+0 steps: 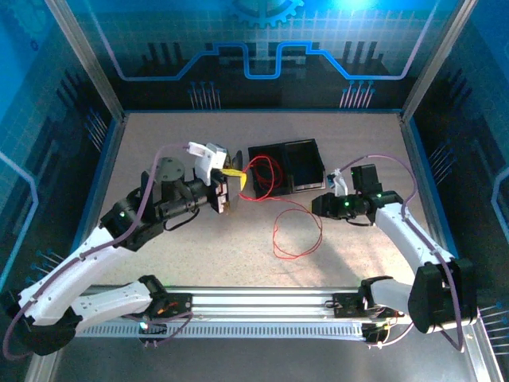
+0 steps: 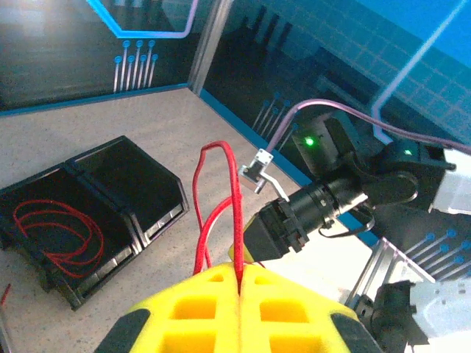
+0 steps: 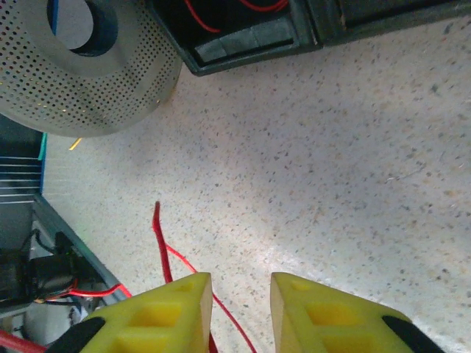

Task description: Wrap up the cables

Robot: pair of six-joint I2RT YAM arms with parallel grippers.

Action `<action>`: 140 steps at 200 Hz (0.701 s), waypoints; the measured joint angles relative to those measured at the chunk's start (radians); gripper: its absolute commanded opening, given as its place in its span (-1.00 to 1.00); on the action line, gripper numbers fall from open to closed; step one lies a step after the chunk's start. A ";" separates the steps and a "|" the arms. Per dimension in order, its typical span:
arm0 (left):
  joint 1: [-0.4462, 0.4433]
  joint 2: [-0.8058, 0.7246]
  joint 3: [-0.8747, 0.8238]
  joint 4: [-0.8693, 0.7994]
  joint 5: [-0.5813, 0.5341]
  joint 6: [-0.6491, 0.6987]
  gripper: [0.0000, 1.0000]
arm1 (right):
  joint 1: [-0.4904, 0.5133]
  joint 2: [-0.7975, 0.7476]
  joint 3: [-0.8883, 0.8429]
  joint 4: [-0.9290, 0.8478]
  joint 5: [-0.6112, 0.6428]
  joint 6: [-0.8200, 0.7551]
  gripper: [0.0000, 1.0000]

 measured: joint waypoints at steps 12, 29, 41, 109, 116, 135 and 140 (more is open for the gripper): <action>0.002 0.000 0.000 0.000 0.027 0.031 -1.00 | 0.000 -0.007 -0.003 0.001 -0.018 0.005 -0.30; 0.015 0.001 0.000 -0.001 0.069 0.065 -1.00 | 0.000 -0.025 -0.004 0.004 -0.036 0.014 -0.27; 0.031 0.005 0.000 0.000 0.103 0.077 -1.00 | 0.000 -0.040 -0.004 0.006 -0.048 0.016 -0.26; 0.050 0.085 0.012 0.000 0.275 0.151 -1.00 | 0.004 -0.061 -0.018 0.011 -0.100 0.026 -0.31; 0.053 0.087 0.018 0.001 0.292 0.162 -1.00 | 0.007 -0.062 -0.024 0.010 -0.100 0.026 -0.31; 0.070 0.087 0.034 0.008 0.336 0.198 -1.00 | 0.012 -0.069 -0.039 0.000 -0.090 0.031 -0.14; 0.075 0.087 0.037 0.011 0.347 0.204 -1.00 | 0.013 -0.073 -0.040 -0.007 -0.082 0.029 -0.12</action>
